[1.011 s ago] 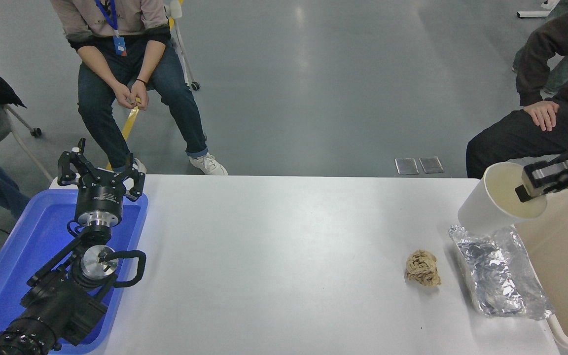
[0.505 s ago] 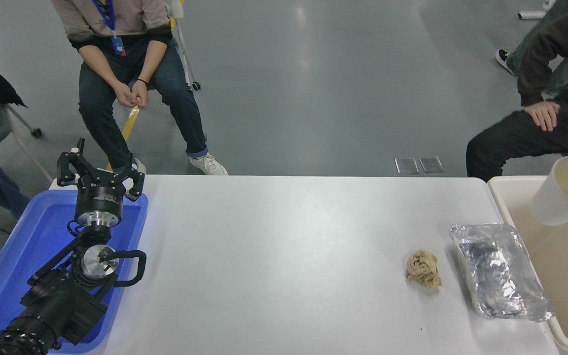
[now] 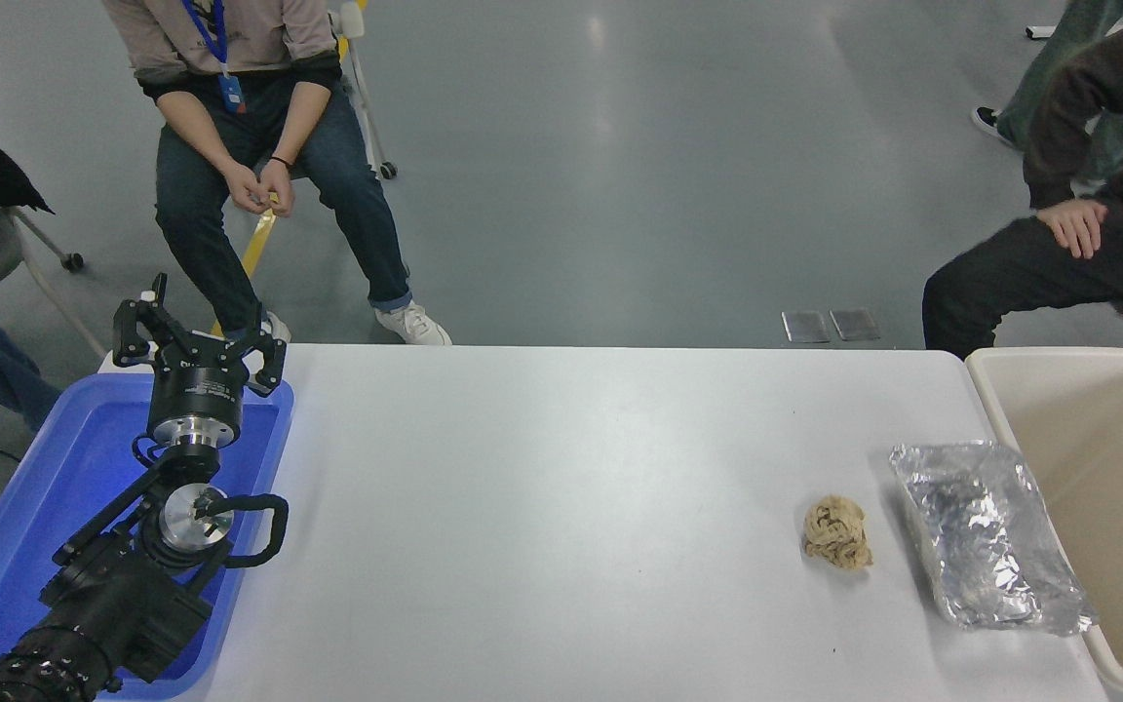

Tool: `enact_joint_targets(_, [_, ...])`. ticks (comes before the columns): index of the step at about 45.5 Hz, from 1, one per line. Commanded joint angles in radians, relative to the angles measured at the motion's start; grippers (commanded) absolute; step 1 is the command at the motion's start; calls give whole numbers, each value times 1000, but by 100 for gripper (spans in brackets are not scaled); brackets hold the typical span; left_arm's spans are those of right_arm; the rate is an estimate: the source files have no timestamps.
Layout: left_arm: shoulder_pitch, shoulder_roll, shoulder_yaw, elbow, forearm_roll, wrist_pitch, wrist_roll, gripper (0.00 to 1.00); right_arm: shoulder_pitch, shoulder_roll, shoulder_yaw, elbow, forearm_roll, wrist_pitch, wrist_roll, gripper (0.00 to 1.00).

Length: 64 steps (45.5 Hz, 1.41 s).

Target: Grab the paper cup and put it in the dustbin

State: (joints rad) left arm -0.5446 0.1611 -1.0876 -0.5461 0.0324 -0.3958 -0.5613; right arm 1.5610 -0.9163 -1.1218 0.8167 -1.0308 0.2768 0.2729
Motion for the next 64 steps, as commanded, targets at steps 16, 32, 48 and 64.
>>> enact_joint_targets(16, [-1, 0, 0, 0, 0, 0, 0, 99, -753, 234, 435, -479, 209, -251, -61, 0])
enact_joint_targets(32, [-1, 0, 0, 0, 0, 0, 0, 99, -766, 246, 468, -487, 247, -245, -64, 100])
enact_joint_targets(48, [-1, 0, 0, 0, 0, 0, 0, 99, -544, 133, 418, -257, 235, -206, -55, 100])
enact_joint_targets(64, [-1, 0, 0, 0, 1, 0, 1, 99, 149, 45, 5, 321, 204, -58, -55, 100])
